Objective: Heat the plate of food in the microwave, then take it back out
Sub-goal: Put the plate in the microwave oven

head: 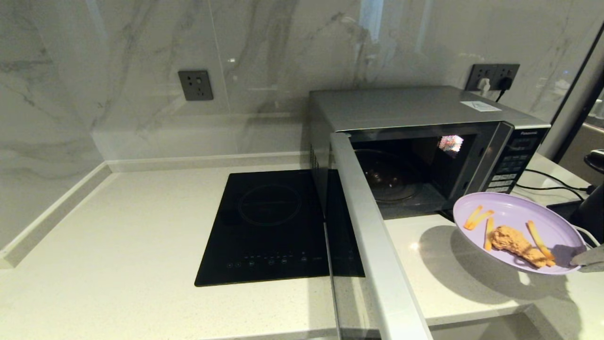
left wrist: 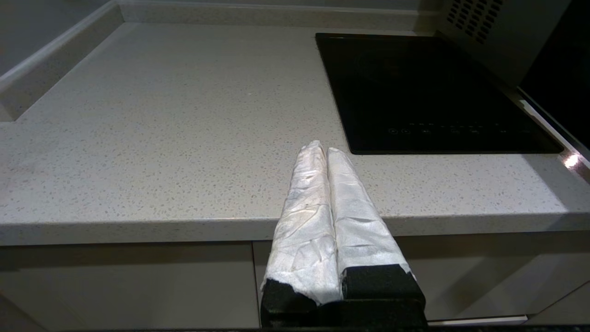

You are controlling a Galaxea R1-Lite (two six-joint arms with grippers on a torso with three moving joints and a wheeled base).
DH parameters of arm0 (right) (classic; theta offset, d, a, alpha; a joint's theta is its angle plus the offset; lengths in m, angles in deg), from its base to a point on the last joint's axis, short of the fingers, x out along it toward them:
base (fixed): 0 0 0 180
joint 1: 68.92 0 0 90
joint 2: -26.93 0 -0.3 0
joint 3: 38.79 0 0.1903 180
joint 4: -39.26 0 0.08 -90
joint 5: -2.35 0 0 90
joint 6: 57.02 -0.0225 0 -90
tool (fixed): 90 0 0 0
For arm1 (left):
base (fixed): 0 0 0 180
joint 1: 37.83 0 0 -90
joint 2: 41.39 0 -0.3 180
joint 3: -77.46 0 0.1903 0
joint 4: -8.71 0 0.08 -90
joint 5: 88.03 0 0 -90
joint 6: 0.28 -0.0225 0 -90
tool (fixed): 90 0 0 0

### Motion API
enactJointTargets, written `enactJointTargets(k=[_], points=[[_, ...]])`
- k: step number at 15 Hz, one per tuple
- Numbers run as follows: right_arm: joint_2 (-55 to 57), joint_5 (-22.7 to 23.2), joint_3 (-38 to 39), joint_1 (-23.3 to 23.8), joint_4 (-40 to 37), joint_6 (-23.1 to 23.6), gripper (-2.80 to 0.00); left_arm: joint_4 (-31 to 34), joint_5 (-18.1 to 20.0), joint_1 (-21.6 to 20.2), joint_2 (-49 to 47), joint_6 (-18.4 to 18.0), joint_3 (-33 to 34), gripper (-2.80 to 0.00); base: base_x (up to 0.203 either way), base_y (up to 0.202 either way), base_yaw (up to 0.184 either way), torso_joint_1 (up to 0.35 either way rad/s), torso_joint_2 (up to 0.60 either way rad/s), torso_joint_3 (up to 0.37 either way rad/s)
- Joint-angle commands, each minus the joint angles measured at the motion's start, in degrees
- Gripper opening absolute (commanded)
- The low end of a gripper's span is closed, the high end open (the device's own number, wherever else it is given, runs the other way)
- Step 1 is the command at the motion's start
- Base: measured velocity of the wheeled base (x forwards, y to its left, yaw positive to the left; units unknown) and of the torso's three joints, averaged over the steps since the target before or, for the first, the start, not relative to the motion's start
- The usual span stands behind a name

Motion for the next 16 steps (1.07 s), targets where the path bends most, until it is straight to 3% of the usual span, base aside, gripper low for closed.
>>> enactJointTargets(k=[1, 9, 16], points=[[-0.4, 0.2, -0.6, -5.8, 0.0, -2.4, -2.8, 0.0, 0.0, 0.0, -0.1, 0.0, 0.0, -2.8, 0.0, 0.0, 0.0, 0.0, 0.0, 0.0], [5.4, -0.7, -6.1, -21.3, 8.5, -15.6, -2.8, 0.0, 0.0, 0.0, -0.1, 0.0, 0.0, -2.8, 0.0, 0.0, 0.0, 0.0, 0.0, 0.0], [14.4, -6.2, -15.7, -27.1, 10.6, -22.3, -2.8, 0.0, 0.0, 0.0, -0.1, 0.0, 0.0, -2.8, 0.0, 0.0, 0.0, 0.0, 0.0, 0.0]])
